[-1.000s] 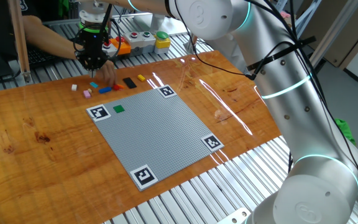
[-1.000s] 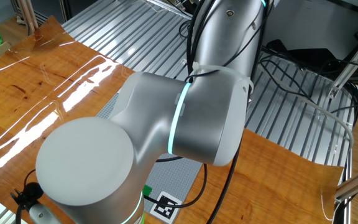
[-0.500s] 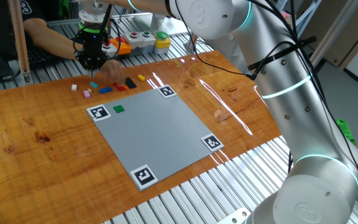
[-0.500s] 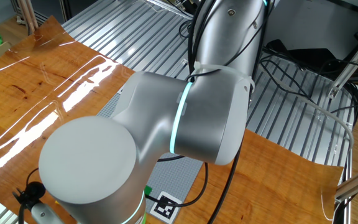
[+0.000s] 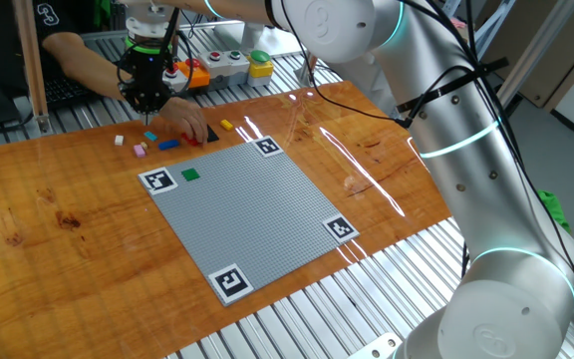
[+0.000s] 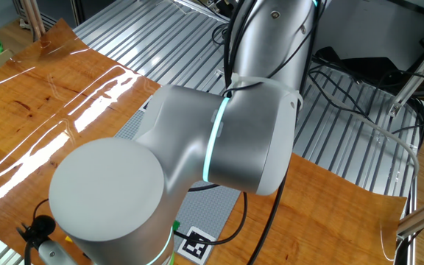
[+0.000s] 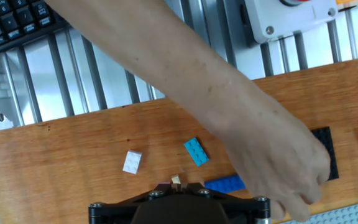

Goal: Stack small Lego blocks one on top of the other

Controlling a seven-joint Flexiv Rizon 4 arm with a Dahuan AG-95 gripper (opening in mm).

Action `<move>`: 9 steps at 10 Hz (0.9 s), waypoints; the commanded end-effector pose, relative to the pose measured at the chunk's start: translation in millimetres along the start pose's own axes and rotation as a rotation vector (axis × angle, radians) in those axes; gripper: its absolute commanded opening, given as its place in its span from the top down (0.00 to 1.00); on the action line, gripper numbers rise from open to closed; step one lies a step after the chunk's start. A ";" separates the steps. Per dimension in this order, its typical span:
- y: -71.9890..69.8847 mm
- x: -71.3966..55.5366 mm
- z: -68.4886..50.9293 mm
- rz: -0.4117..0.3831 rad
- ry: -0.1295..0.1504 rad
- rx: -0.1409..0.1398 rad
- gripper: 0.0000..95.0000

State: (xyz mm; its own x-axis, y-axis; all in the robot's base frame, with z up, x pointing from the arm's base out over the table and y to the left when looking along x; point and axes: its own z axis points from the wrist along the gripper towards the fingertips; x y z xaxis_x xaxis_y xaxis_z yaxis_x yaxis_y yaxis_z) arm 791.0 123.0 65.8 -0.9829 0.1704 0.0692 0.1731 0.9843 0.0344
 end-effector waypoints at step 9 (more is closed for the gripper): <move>3.5 1.9 -2.9 0.023 0.001 -0.002 1.00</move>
State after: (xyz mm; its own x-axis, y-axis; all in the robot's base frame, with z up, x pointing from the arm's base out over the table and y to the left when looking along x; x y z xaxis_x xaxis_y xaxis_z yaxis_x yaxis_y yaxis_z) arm 789.8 126.9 69.2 -0.9777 0.1977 0.0714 0.2005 0.9791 0.0343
